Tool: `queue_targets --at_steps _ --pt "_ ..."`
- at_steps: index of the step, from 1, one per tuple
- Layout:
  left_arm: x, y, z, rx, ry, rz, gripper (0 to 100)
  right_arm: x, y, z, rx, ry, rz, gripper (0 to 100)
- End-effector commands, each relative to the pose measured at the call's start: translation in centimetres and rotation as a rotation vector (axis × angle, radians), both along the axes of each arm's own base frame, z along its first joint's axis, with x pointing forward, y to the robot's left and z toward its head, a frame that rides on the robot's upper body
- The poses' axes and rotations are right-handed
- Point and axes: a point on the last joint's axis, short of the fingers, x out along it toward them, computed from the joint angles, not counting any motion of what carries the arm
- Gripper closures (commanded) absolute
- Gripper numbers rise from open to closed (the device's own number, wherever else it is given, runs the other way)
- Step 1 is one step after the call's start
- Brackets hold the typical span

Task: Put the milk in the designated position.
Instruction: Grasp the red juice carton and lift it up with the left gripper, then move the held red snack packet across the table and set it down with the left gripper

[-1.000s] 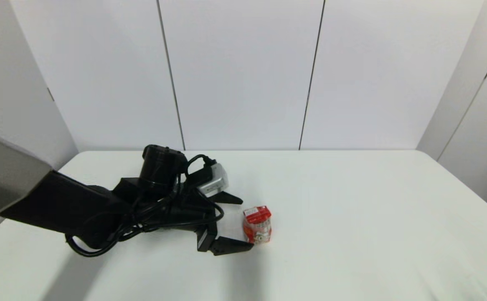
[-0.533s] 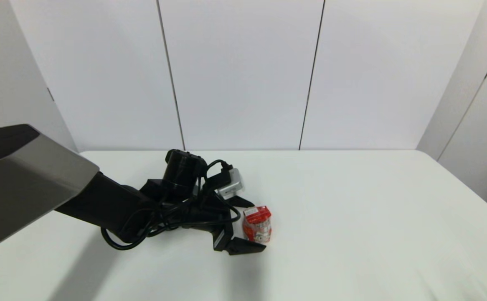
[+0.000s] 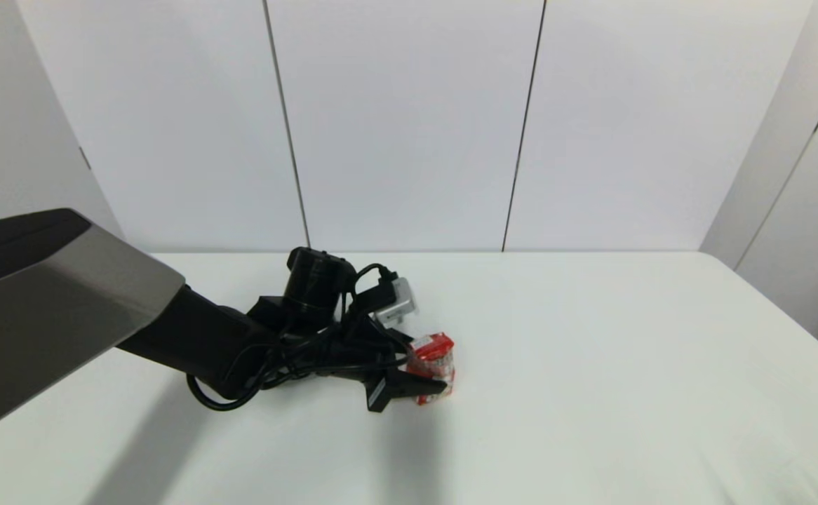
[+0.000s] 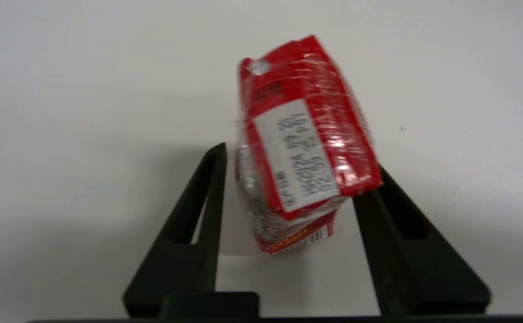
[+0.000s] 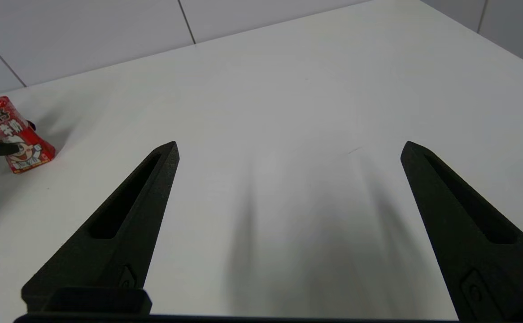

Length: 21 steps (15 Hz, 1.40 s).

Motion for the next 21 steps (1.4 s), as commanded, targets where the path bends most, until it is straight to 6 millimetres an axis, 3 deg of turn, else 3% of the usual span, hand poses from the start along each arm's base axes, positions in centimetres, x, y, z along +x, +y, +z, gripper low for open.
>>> queue_targets --at_steps 1,5,8,10,12,15,17,21 --pt "-0.1 -0.3 0.0 -0.003 -0.001 -0.012 100 0.0 0.0 0.0 0.001 0.002 0.000 0" --pt "-0.7 -0.7 1.0 -0.019 -0.006 -0.023 100 0.0 0.0 0.0 0.001 0.003 -0.002 0" --pt "-2.2 -0.2 4.8 -0.078 -0.012 0.012 100 0.0 0.0 0.0 0.001 0.003 0.000 0" --pt "-3.2 1.0 8.0 -0.073 -0.089 0.142 100 0.0 0.0 0.0 0.001 0.003 0.000 0" --pt "-5.7 3.7 11.7 -0.091 -0.085 0.348 100 0.0 0.0 0.0 0.001 0.002 0.000 0" --pt "-8.6 6.8 13.8 -0.107 -0.131 0.583 100 0.0 0.0 0.0 0.001 0.003 0.000 0" --pt "-9.9 9.4 13.8 -0.087 -0.181 0.773 100 0.0 0.0 0.0 0.001 0.002 0.000 0" --pt "-10.6 16.3 12.3 -0.076 -0.237 1.051 100 0.0 0.0 0.0 0.001 0.002 0.000 0"
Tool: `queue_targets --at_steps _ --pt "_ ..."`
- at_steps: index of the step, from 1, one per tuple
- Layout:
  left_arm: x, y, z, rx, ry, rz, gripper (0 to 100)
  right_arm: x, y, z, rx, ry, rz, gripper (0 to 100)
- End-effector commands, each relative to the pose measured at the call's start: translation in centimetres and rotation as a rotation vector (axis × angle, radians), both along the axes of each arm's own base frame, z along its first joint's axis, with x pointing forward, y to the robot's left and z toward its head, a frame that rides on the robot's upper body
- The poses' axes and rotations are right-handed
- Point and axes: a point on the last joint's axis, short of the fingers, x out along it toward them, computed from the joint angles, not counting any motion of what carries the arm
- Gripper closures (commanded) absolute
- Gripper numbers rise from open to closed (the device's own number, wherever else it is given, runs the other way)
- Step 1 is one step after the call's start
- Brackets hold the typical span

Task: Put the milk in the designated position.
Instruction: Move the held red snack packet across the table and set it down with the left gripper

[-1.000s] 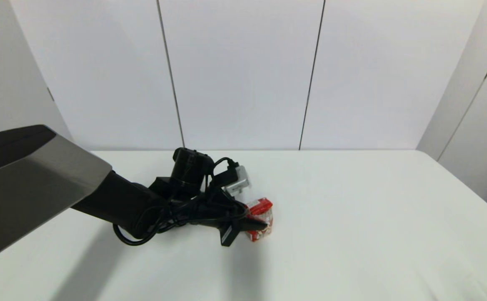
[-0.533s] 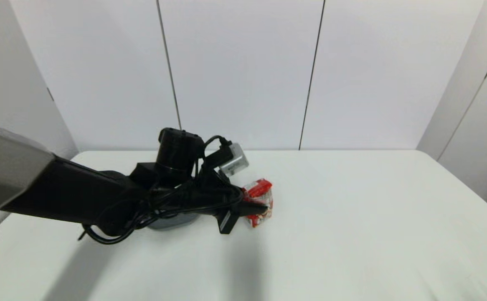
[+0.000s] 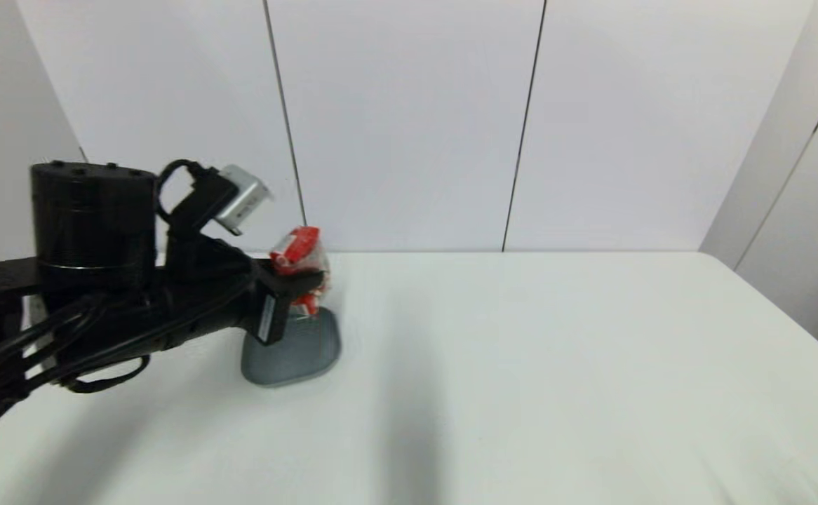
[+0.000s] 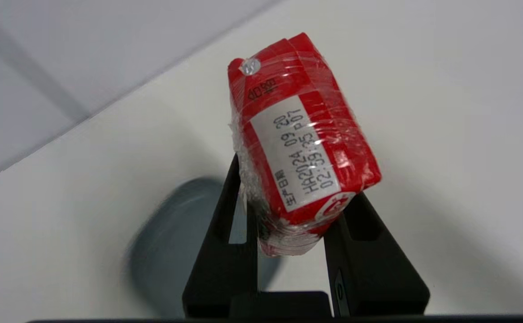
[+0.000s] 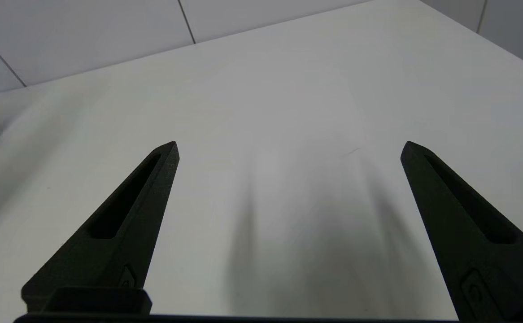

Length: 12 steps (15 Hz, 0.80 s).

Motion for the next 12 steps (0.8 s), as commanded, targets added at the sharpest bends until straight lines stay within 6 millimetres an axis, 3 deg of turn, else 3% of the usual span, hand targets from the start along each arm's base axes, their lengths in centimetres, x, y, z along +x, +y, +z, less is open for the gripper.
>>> queue_targets --at_steps 1,3,6,9,12 --pt "-2.0 7.5 -0.5 -0.012 -0.071 0.305 100 0.0 0.0 0.0 0.001 0.002 0.000 0" --pt "-2.0 9.6 -0.9 -0.019 -0.071 0.411 100 0.0 0.0 0.0 0.001 0.002 -0.001 0" --pt "0.4 9.6 -1.1 -0.018 -0.041 0.398 100 0.0 0.0 0.0 0.001 0.003 0.000 0" --pt "5.0 7.8 -2.2 -0.028 0.010 0.186 100 0.0 0.0 0.0 0.001 0.002 0.000 0" --pt "9.1 5.6 -4.7 -0.016 0.080 0.028 100 0.0 0.0 0.0 0.001 0.002 -0.001 0"
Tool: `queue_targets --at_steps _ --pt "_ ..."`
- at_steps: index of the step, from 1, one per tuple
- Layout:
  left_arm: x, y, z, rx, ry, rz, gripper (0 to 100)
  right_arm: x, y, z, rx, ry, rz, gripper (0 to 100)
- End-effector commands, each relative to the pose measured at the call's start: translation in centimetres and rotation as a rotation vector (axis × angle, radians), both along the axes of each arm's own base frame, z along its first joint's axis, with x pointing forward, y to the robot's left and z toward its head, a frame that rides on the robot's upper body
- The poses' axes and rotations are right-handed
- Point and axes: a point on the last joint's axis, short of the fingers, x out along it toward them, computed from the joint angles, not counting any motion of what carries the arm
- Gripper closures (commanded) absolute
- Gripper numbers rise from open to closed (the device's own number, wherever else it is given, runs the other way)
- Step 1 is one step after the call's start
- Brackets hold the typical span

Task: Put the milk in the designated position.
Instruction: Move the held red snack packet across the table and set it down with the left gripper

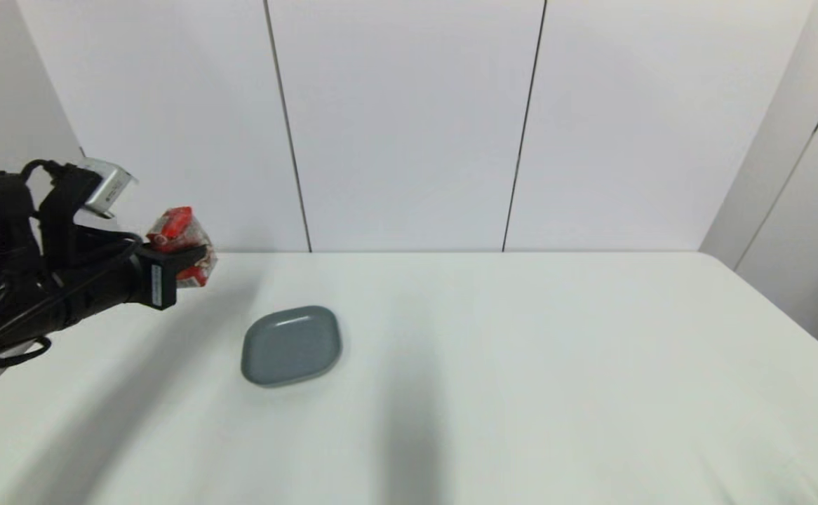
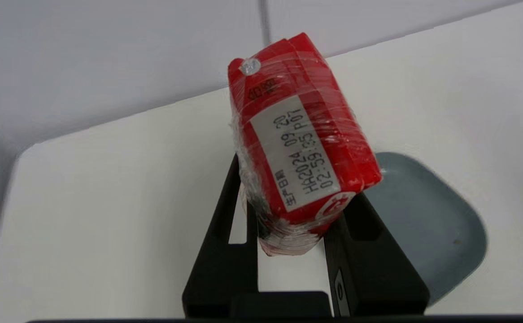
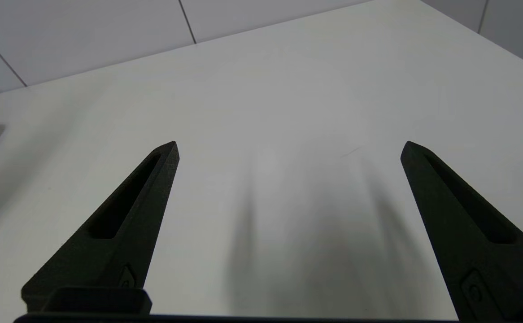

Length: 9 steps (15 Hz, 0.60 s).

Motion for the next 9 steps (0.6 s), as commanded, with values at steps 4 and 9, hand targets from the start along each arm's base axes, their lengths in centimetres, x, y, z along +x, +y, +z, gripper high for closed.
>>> queue_targets --at_steps 4,9 --pt "10.8 -5.0 -7.1 0.059 0.148 -0.294 100 0.0 0.0 0.0 0.001 0.002 0.000 0" --pt "11.1 -4.7 -5.8 0.080 0.105 -0.238 100 0.0 0.0 0.0 0.001 0.003 0.000 0"
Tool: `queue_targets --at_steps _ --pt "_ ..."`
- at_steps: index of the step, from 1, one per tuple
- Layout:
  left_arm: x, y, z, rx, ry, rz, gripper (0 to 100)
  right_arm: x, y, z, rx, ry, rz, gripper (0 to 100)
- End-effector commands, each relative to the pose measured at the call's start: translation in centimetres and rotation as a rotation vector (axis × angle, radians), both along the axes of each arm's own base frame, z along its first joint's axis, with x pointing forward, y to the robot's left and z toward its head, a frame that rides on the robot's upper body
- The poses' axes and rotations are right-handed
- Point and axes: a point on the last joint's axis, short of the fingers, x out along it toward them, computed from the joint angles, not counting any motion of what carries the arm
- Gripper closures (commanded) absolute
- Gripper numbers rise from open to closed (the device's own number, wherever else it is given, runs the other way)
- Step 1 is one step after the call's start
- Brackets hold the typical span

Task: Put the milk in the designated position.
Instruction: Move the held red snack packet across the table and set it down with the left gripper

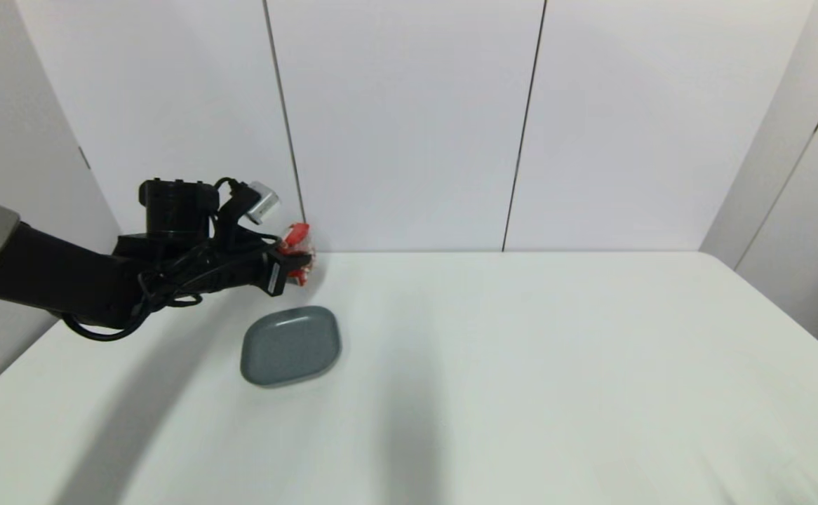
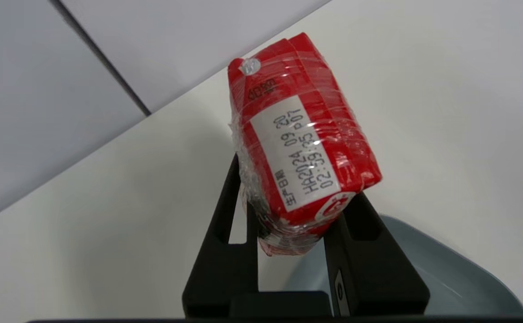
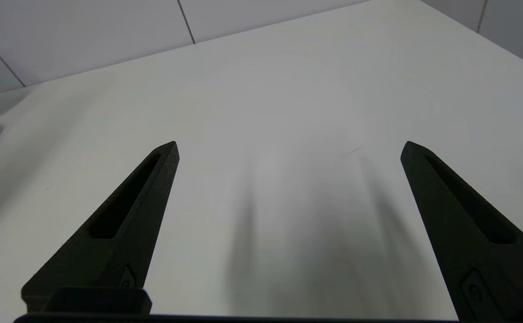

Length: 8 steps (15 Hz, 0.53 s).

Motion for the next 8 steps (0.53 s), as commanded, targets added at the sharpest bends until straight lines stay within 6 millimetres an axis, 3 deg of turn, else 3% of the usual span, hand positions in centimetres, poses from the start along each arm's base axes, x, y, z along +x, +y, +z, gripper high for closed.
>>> queue_targets --at_steps 1,4,8 --pt "-1.6 0.7 -0.1 0.041 0.019 0.109 100 0.0 0.0 0.0 0.001 0.003 0.000 0" --pt "-5.9 3.3 0.7 0.058 0.032 0.233 100 0.0 0.0 0.0 0.001 0.003 0.000 0" --pt "-10.1 6.3 0.8 0.056 0.038 0.324 100 0.0 0.0 0.0 0.001 0.002 0.000 0"
